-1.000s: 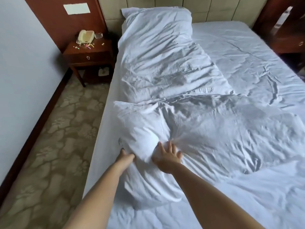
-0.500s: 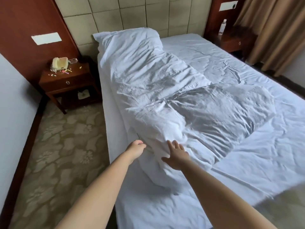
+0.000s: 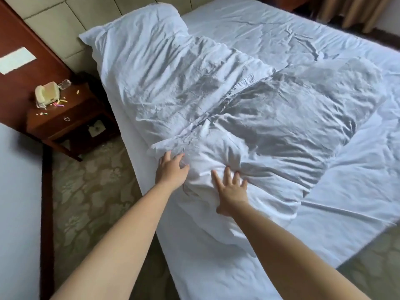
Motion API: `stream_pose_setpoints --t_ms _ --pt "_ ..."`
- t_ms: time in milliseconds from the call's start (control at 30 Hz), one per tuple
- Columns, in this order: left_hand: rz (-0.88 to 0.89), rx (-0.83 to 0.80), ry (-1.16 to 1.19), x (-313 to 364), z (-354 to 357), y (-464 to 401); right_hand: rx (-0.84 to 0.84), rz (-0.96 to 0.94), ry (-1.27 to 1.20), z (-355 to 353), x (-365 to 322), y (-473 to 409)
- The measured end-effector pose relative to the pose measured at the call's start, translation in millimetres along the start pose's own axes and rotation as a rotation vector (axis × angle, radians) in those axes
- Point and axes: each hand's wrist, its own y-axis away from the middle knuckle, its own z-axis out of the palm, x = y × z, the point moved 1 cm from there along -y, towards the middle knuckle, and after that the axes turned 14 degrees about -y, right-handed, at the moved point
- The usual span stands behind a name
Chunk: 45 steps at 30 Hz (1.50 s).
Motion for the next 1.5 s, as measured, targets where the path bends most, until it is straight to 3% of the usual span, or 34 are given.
stream_pose_setpoints --t_ms 100,167,233,300,467,567,733,1067,1167,1300,1433,1500 --pt "0.266 0.028 -0.431 -4 10 -21 0.035 0.024 0.014 14 2 -4" --pt "0.402 -0.12 -0.575 -12 27 -34 0.042 0.051 0.014 21 0 -2" --pt "0.411 -0.341 -0.567 -23 43 -46 0.026 0.085 0.042 25 -5 2" --pt "0.451 -0.46 -0.545 -29 49 -54 0.008 0.137 0.046 26 -12 8" --pt "0.606 -0.449 -0.41 -45 23 -68 0.058 0.35 -0.197 2 -53 14" --pt "0.592 -0.448 -0.262 -62 9 -74 0.147 0.387 -0.278 -16 -81 8" --pt "0.585 -0.315 -0.214 -53 -12 -92 0.247 0.395 -0.318 -33 -87 10" --pt "0.249 -0.304 0.117 -22 -27 -119 0.37 0.308 -0.499 -60 -58 -21" --pt "0.214 -0.326 0.18 -11 -18 -144 0.428 0.377 -0.53 -63 -51 -40" --pt "0.175 -0.486 0.315 0 13 -188 0.456 0.511 -0.557 -58 -45 -71" --pt "0.076 -0.88 0.534 16 46 -237 0.466 0.635 -0.563 -57 -41 -98" --pt "0.148 -0.992 0.615 31 60 -264 0.445 0.696 -0.541 -52 -35 -107"
